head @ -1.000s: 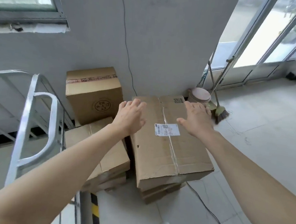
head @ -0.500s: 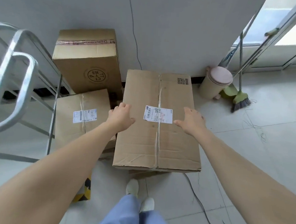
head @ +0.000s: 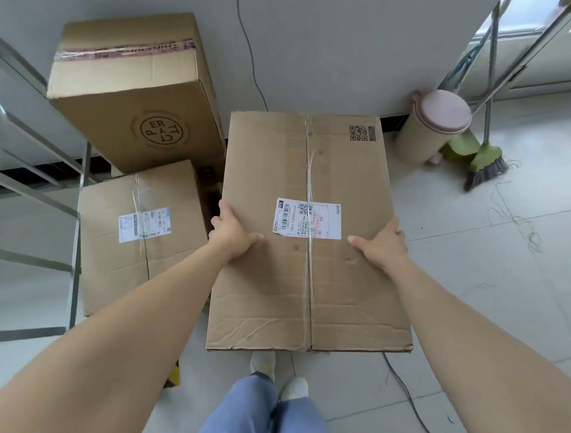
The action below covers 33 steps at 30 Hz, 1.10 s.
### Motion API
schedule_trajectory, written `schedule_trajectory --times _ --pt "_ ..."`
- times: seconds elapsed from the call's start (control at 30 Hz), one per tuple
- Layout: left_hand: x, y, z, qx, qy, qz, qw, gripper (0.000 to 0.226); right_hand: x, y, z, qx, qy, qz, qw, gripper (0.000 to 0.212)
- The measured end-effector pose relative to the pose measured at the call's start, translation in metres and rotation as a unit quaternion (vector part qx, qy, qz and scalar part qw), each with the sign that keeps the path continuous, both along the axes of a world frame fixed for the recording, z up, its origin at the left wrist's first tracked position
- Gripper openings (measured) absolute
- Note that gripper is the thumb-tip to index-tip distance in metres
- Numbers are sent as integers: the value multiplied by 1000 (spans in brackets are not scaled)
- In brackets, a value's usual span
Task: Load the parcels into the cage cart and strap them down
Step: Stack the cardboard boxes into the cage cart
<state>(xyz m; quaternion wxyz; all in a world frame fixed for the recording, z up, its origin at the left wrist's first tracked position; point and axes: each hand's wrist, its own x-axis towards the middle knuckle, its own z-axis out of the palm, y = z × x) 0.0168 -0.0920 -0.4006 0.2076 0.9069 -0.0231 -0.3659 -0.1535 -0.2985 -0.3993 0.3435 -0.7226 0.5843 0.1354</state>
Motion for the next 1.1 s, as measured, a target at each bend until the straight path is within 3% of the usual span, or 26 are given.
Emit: schedule_trajectory --times 0.17,0.53,0.77,1.1 --pt "8 -14 0 -32 49 184 981 105 9 -8 -13 13 -36 -118 992 109" --pt "-20 -20 32 -69 12 247 966 105 -10 -14 39 -27 -44 -126 991 98" --pt "-43 -14 109 -127 -32 266 955 101 -29 -9 127 -70 -91 -106 988 98" --pt "-38 49 254 -197 -163 320 912 107 0 35 259 -103 -236 -36 966 101"
